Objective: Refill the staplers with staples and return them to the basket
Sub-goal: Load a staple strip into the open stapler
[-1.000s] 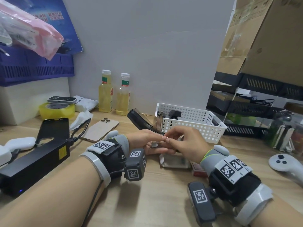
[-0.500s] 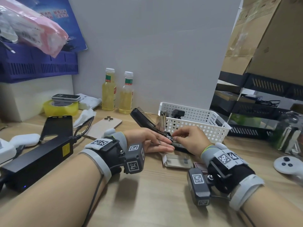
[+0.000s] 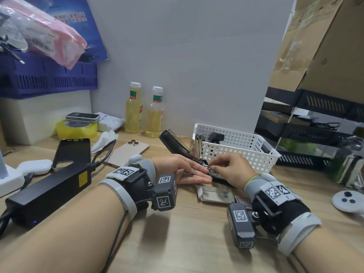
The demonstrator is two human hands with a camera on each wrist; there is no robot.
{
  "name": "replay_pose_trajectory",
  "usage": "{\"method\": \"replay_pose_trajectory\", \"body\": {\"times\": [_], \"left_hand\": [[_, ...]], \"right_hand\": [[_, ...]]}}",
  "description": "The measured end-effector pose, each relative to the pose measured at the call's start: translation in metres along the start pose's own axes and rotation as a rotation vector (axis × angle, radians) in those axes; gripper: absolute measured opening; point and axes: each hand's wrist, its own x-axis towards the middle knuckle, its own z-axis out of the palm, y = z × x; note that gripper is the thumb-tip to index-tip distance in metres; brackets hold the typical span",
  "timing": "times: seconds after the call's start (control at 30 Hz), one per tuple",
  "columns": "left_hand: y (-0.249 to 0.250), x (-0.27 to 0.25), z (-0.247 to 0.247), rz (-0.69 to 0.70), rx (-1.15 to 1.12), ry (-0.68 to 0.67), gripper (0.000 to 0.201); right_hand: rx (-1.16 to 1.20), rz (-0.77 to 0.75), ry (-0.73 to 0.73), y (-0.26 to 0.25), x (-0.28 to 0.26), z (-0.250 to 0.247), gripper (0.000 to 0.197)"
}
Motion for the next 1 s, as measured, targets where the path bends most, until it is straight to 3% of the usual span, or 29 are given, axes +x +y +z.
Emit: {"method": "replay_pose_trajectory", "body": {"times": [0.27, 0.43, 0.73, 1.0], "left_hand": [[-0.001, 0.000, -0.002, 0.005, 0.028, -0.005, 0.043], [-0.002, 0.000, -0.003, 0.016, 0.059, -0.002, 0.041], [0.000, -0.003, 0.001, 0.012, 0.059, 0.041, 0.027], [0.000, -0.001, 0.006, 0.010, 0.139, 0.128, 0.017]], "right_hand": [[0.172, -0.068, 0.086, -0.004, -0.005, -0.007, 0.022], [0.125, -0.007, -0.037, -0.008, -0.010, -0.009, 0.030], [0.005, 0.098, 0.039, 0.000, -0.018, -0.030, 0.042], [-0.073, 0.103, 0.042, 0.004, -0.017, -0.036, 0.044]]}}
